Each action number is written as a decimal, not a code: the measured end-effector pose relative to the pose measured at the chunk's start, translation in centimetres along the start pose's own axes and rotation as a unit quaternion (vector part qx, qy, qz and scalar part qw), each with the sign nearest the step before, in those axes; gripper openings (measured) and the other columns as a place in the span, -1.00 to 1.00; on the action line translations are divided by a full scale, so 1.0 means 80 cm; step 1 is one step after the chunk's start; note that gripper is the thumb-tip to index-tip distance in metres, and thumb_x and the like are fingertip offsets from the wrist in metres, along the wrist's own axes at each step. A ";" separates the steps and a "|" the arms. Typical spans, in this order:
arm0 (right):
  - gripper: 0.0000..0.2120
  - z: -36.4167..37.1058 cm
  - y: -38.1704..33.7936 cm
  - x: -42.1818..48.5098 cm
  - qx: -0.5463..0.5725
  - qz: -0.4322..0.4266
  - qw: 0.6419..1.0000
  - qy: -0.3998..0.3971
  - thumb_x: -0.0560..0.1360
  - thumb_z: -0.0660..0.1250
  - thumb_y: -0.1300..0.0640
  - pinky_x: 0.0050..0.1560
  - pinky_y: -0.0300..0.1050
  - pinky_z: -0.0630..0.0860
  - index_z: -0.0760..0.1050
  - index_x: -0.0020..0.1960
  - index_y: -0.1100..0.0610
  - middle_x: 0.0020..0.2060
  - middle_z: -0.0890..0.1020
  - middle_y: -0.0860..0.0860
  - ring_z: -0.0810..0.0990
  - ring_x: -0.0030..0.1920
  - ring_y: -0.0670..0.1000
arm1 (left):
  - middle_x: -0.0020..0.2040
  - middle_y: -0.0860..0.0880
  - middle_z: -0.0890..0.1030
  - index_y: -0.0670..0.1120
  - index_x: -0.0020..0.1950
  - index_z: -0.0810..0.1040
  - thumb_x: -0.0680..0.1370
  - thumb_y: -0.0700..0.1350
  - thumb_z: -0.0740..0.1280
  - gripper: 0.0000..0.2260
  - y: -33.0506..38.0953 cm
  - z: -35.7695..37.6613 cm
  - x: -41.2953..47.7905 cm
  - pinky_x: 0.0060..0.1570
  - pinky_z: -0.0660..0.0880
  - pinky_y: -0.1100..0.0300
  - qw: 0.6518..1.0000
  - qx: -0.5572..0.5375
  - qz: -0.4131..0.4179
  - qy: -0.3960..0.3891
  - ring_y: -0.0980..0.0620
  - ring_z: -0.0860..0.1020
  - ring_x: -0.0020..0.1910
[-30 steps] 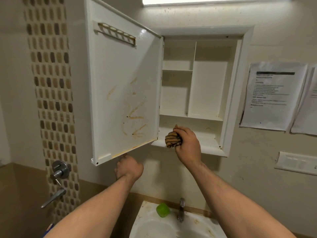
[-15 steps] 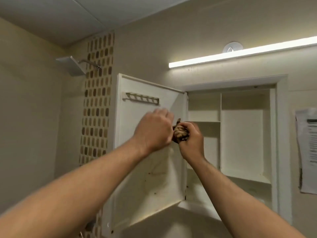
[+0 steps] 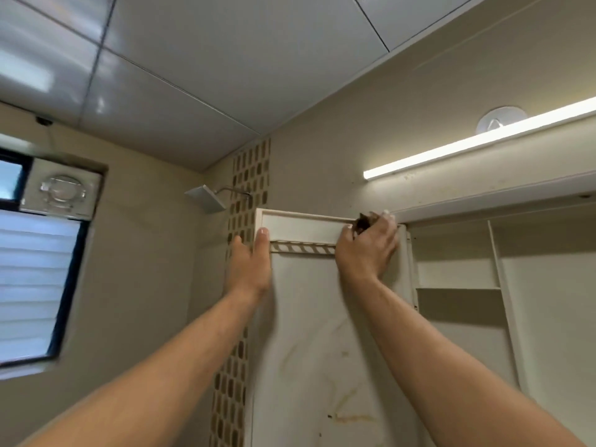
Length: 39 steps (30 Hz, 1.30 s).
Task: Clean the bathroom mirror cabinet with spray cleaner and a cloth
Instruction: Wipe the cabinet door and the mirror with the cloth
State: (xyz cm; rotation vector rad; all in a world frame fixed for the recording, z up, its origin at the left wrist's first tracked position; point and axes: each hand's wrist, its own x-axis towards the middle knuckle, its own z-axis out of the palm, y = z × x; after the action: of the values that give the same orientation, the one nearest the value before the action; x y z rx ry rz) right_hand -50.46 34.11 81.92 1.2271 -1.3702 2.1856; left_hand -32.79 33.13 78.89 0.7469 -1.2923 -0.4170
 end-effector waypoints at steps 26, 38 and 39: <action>-0.42 0.023 -0.020 -0.066 -0.200 -0.390 0.878 -0.191 0.66 -0.08 -0.28 0.62 0.24 -0.17 0.13 0.64 -0.14 0.68 -0.08 -0.05 -0.26 0.66 0.07 | 0.67 -0.18 -0.25 -0.24 0.67 -0.12 0.61 -0.03 0.26 -0.22 -0.058 0.010 -0.040 0.62 -0.07 -0.17 0.861 0.391 0.324 0.011 -0.10 -0.28 0.65; -0.50 0.012 -0.033 -0.051 -0.195 -0.505 0.813 -0.214 0.69 0.02 -0.10 0.62 0.15 -0.05 0.31 0.59 -0.06 0.63 0.22 -0.03 0.00 0.65 0.07 | 0.67 -0.28 -0.07 -0.27 0.65 -0.03 0.66 0.25 -0.05 -0.25 -0.077 0.008 -0.064 0.61 -0.19 -0.22 0.733 0.572 0.368 0.022 -0.18 -0.18 0.66; -0.52 0.007 -0.030 -0.036 -0.187 -0.515 0.804 -0.231 0.69 0.04 -0.09 0.62 0.13 0.00 0.33 0.58 -0.07 0.62 0.25 -0.05 0.04 0.65 0.05 | 0.67 -0.27 -0.06 -0.28 0.65 -0.02 0.66 0.25 -0.06 -0.24 -0.078 0.005 -0.066 0.61 -0.18 -0.23 0.730 0.576 0.368 0.018 -0.18 -0.18 0.67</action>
State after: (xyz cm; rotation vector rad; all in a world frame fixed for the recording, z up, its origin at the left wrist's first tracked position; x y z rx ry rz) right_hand -47.00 35.39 81.25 1.7967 -0.8256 0.8533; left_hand -33.74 32.14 70.87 1.1250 -1.6281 1.1783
